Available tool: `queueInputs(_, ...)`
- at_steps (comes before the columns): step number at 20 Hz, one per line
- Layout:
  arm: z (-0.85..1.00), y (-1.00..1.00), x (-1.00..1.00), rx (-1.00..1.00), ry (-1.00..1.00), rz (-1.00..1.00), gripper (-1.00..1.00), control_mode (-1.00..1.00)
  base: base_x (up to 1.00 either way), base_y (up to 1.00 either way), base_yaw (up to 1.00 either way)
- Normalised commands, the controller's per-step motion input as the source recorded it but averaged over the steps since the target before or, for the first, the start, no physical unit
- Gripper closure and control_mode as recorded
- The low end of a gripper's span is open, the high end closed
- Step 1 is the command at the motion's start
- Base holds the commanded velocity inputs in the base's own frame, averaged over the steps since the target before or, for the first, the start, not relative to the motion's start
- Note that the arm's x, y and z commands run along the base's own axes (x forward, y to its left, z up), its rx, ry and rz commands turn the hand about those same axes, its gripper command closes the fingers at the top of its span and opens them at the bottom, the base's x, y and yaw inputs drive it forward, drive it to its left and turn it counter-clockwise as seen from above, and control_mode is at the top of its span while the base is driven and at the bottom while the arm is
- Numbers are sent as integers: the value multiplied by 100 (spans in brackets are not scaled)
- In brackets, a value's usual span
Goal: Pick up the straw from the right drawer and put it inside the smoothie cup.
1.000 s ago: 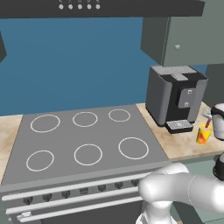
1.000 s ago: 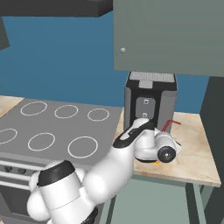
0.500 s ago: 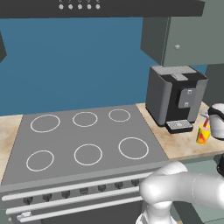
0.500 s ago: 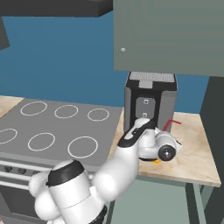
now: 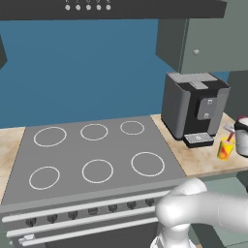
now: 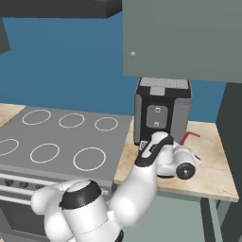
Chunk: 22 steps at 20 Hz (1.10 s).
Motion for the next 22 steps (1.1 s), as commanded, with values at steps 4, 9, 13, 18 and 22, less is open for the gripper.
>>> queueInputs(4,-22,-1,13,0,-1,0,100,-100,0,0,0)
queueInputs(9,-15,0,8,0,-3,0,100,-100,0,0,0)
queueInputs(13,-1,0,-7,0,-7,0,100,-100,0,0,0)
queueInputs(18,0,0,-53,0,-10,0,100,-100,0,0,0)
queueInputs(22,0,6,-9,-1,0,0,100,-100,0,0,0)
